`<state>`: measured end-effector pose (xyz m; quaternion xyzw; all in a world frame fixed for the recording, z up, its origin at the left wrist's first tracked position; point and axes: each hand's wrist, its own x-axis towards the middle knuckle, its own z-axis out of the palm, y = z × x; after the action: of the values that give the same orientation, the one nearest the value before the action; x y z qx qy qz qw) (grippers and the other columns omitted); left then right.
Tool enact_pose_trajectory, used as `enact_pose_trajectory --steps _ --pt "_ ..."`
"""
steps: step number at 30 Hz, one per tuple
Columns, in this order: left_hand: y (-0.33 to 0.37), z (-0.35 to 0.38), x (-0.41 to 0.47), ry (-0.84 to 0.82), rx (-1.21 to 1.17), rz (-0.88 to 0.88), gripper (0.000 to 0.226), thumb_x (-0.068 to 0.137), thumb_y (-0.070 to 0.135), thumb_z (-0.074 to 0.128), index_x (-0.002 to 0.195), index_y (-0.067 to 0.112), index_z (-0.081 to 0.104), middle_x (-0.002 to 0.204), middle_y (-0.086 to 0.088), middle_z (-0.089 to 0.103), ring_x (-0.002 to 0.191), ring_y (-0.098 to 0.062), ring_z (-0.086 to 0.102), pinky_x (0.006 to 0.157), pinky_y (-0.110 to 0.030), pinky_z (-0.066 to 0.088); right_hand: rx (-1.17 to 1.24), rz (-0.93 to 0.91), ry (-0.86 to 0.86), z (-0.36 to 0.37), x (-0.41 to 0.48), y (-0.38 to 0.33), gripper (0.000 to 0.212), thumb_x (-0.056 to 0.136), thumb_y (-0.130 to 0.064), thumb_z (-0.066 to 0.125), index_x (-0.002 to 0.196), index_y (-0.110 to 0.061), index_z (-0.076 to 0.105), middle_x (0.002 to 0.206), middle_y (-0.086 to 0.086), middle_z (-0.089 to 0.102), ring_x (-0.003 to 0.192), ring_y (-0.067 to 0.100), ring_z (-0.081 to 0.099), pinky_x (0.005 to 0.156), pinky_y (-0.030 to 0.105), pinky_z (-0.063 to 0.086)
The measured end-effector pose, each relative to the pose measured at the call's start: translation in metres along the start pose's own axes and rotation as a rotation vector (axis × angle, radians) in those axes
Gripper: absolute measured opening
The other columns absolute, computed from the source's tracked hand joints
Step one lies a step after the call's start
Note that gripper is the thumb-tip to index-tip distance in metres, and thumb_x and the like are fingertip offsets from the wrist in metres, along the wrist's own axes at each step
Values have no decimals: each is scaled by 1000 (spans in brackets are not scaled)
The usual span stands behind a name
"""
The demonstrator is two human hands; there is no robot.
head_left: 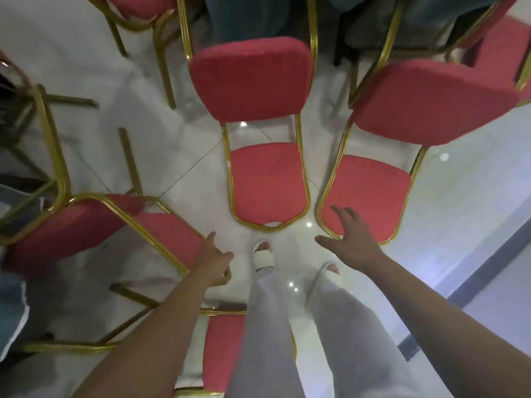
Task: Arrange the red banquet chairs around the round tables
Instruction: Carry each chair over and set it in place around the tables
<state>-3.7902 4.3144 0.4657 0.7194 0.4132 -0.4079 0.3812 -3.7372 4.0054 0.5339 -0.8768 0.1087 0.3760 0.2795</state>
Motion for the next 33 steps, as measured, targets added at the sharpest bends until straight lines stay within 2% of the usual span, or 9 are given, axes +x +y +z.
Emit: enact_pose_trajectory --steps 4,9,12,15,18,21,24,29,33 --pt "-4 18 97 -69 15 -64 56 89 23 63 141 22 44 102 -2 56 81 -14 55 78 -31 46 -88 49 -107 69 97 19 79 85 -46 67 152 -27 29 158 13 23 140 36 31 111 53 33" --pt "-10 54 242 -162 -88 -29 34 89 24 67 123 21 63 93 -5 62 79 -19 58 71 -30 46 -188 66 -333 150 245 63 76 89 -44 67 152 -23 31 145 15 41 121 30 52 99 37 45" --pt "-25 75 324 0 -209 -66 41 89 30 69 127 19 59 96 -5 60 83 -19 56 81 -35 49 92 196 -159 179 333 92 77 85 -37 73 149 -19 35 114 6 52 93 23 56 70 29 46" --pt "-34 95 397 40 -329 -133 60 88 44 68 139 21 47 109 -3 55 92 -17 53 89 -37 48 344 327 -11 203 405 130 88 82 -35 75 153 -19 26 128 3 48 102 20 54 78 30 44" --pt "-38 114 458 56 -520 -157 64 88 54 62 142 23 47 128 -2 55 107 -17 51 98 -39 43 436 361 19 219 466 156 94 82 -31 76 155 -17 18 121 2 53 88 14 59 63 20 43" --pt "-37 131 497 -4 -721 -149 51 87 58 59 128 28 60 118 6 66 102 -13 59 100 -38 46 635 394 -57 230 518 167 68 77 -37 80 135 -13 53 106 2 72 84 16 68 67 25 53" --pt "-35 137 510 -27 -795 -138 39 89 56 60 117 28 64 103 10 71 99 -13 64 85 -36 55 680 439 -88 234 536 173 30 81 -45 72 101 -23 67 88 -6 72 82 15 67 65 30 53" --pt "-42 114 455 63 -671 -233 29 90 54 61 100 27 67 91 5 69 86 -14 64 60 -31 52 555 467 -131 210 482 166 26 91 -44 64 102 -20 63 97 -1 67 75 14 68 67 34 56" --pt "-51 81 350 56 -606 -311 40 91 54 58 113 22 67 107 -2 70 94 -22 66 81 -45 57 459 460 -164 173 373 143 23 94 -37 62 109 -20 59 95 0 64 85 21 60 72 42 48"
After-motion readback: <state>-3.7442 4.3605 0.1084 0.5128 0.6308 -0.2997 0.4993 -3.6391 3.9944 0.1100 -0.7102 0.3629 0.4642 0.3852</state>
